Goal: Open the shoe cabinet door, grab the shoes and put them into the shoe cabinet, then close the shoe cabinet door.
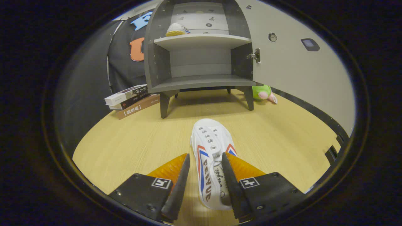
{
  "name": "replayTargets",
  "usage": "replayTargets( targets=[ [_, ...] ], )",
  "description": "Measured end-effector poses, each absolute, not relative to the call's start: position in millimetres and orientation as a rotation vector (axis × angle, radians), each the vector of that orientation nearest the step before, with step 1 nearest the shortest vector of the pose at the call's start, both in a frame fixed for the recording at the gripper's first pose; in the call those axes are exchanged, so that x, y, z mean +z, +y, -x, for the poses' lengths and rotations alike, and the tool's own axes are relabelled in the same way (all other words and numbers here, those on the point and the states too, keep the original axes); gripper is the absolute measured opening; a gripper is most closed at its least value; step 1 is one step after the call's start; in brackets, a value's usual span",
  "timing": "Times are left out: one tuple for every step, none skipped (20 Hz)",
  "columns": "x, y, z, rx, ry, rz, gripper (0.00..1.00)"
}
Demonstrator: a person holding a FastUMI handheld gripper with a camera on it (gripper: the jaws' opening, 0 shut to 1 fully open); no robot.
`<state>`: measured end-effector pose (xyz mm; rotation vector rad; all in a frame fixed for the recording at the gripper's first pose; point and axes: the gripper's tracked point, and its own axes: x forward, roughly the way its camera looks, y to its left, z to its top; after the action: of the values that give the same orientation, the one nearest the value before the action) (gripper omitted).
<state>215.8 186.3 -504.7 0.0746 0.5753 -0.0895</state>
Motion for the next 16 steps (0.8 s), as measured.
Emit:
replayTargets(
  targets=[
    [-504.8, 184.9, -218.0, -0.100, 0.567, -0.089, 0.55],
    [-504.6, 184.7, -217.5, -0.106, 0.558, -0.110, 0.52],
    [-502.7, 184.5, -214.7, -0.110, 0.552, -0.128, 0.47],
    [-499.9, 188.7, -210.4, -0.098, 0.545, -0.143, 0.44],
    [-495.7, 190.4, -207.6, -0.090, 0.539, -0.140, 0.37],
    [-497.6, 193.6, -203.1, -0.083, 0.555, -0.139, 0.35],
    [-496.5, 198.5, -200.9, -0.055, 0.570, -0.143, 0.34],
    [-496.8, 201.9, -199.6, -0.038, 0.584, -0.148, 0.35],
    [-498.1, 203.0, -198.1, -0.032, 0.601, -0.152, 0.34],
    [-498.0, 205.2, -197.7, -0.022, 0.616, -0.167, 0.34],
    [-496.6, 209.7, -197.3, -0.003, 0.626, -0.194, 0.35],
    [-499.4, 212.5, -198.8, 0.002, 0.643, -0.216, 0.34],
    [-503.9, 212.4, -202.1, -0.010, 0.659, -0.231, 0.33],
    [-508.9, 204.5, -209.4, -0.053, 0.656, -0.222, 0.31],
    [-513.5, 195.8, -218.3, -0.095, 0.646, -0.218, 0.30],
    [-516.8, 192.4, -227.5, -0.114, 0.631, -0.233, 0.30]
  ],
)
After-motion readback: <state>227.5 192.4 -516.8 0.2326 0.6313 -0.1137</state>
